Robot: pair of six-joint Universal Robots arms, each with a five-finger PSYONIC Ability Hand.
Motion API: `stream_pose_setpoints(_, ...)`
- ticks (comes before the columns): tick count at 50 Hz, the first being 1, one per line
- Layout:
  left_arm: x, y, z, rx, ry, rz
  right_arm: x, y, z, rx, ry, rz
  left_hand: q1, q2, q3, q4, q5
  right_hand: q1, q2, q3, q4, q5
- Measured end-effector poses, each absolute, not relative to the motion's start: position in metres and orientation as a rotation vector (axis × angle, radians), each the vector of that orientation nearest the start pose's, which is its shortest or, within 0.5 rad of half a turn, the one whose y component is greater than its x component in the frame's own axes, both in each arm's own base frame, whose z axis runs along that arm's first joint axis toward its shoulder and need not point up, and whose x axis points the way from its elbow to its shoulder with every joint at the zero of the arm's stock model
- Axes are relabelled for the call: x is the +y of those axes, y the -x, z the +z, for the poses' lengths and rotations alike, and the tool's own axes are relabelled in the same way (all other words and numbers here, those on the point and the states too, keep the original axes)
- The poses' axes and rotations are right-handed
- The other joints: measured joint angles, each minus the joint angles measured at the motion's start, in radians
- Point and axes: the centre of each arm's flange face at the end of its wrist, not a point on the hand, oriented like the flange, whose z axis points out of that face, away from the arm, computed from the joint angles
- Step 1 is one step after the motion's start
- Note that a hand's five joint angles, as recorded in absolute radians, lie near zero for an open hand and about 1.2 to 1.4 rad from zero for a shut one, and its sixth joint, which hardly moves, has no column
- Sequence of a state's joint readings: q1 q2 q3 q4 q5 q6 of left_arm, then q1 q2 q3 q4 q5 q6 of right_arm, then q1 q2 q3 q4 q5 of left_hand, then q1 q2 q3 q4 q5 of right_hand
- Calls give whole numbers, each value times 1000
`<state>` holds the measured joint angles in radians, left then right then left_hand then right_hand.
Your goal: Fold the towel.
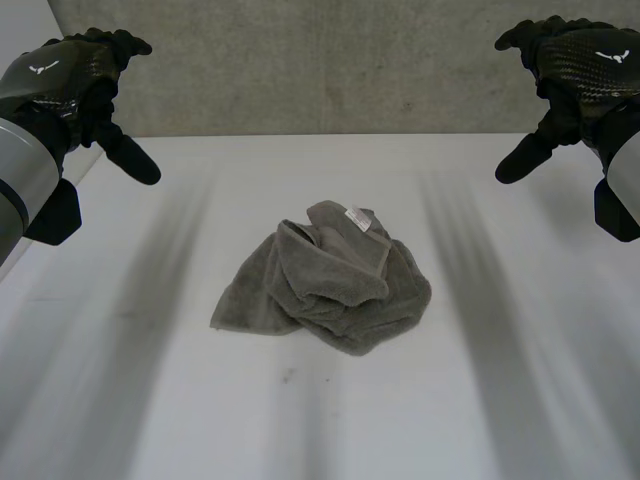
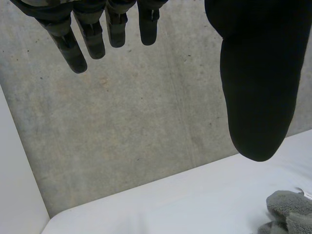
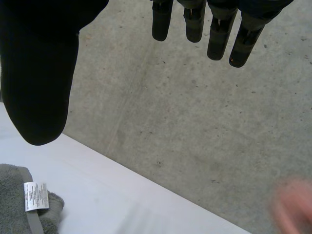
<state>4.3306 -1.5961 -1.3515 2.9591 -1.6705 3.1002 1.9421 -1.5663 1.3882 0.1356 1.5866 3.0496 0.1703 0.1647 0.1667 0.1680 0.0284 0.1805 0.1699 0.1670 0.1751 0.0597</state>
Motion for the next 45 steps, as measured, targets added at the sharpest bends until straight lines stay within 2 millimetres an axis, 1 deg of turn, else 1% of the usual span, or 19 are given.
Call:
stream_pose_setpoints(5,-243,228,351,2368,-284,-2384,-239,-233,351,1999,464,-2118,0,0,0,0,0,0,0,0,0,0)
stream_pose_setpoints(9,-247,231,346,2373,-299,-2385,-240,-237,345,2003,496,-2098,0,0,0,0,0,0,0,0,0,0)
stream_pose_setpoints(12,-252,235,337,2403,-343,-2376,-245,-243,334,2019,556,-2059,0,0,0,0,0,0,0,0,0,0)
stream_pose_setpoints(13,-254,238,332,2421,-369,-2370,-246,-244,332,2021,569,-2052,0,0,0,0,0,0,0,0,0,0)
stream_pose_setpoints(17,-260,247,312,2506,-479,-2331,-255,-253,312,2055,683,-1984,0,2,2,1,0,0,0,0,0,0)
stream_pose_setpoints(21,-263,255,293,2584,-565,-2281,-262,-258,296,2086,750,-1937,3,4,2,2,0,0,-1,0,0,0)
stream_pose_setpoints(23,-264,260,280,2631,-613,-2243,-265,-260,288,2104,776,-1913,3,6,3,2,0,0,-1,0,0,0)
stream_pose_setpoints(25,-265,267,262,2684,-667,-2188,-271,-263,274,2137,812,-1871,3,7,2,2,0,0,-1,0,0,0)
stream_pose_setpoints(28,-265,272,248,2712,-711,-2145,-275,-265,263,2162,831,-1840,3,7,3,2,0,0,-1,0,0,0)
stream_pose_setpoints(29,-265,276,237,2724,-747,-2114,-277,-266,255,2180,841,-1816,3,7,3,2,0,0,-1,0,0,0)
stream_pose_setpoints(31,-264,280,228,2728,-781,-2089,-280,-267,249,2197,847,-1796,3,7,3,2,0,0,-1,0,0,0)
stream_pose_setpoints(32,-264,283,220,2729,-815,-2064,-281,-268,243,2211,852,-1777,3,7,3,2,0,0,-1,0,0,0)
stream_pose_setpoints(34,-263,286,211,2725,-851,-2039,-283,-269,235,2228,858,-1752,3,7,3,2,0,0,-1,0,0,0)
stream_pose_setpoints(36,-260,290,200,2719,-901,-2000,-285,-271,225,2246,866,-1718,3,9,6,5,0,0,-1,0,0,0)
stream_pose_setpoints(37,-260,290,200,2719,-901,-2000,-285,-271,225,2246,866,-1718,3,9,6,5,0,0,-1,0,0,0)
stream_pose_setpoints(38,-256,293,189,2714,-955,-1963,-287,-273,213,2264,877,-1675,3,13,10,6,0,0,-1,0,0,0)
stream_pose_setpoints(40,-248,297,180,2713,-1012,-1927,-289,-274,203,2274,886,-1640,4,16,13,10,0,0,-1,0,0,0)
stream_pose_setpoints(42,-243,299,176,2715,-1043,-1908,-290,-276,198,2280,893,-1618,6,17,15,11,0,0,-1,0,0,0)
stream_pose_setpoints(45,-229,302,167,2724,-1098,-1864,-292,-278,186,2291,906,-1575,43,49,47,44,0,0,-1,0,0,0)
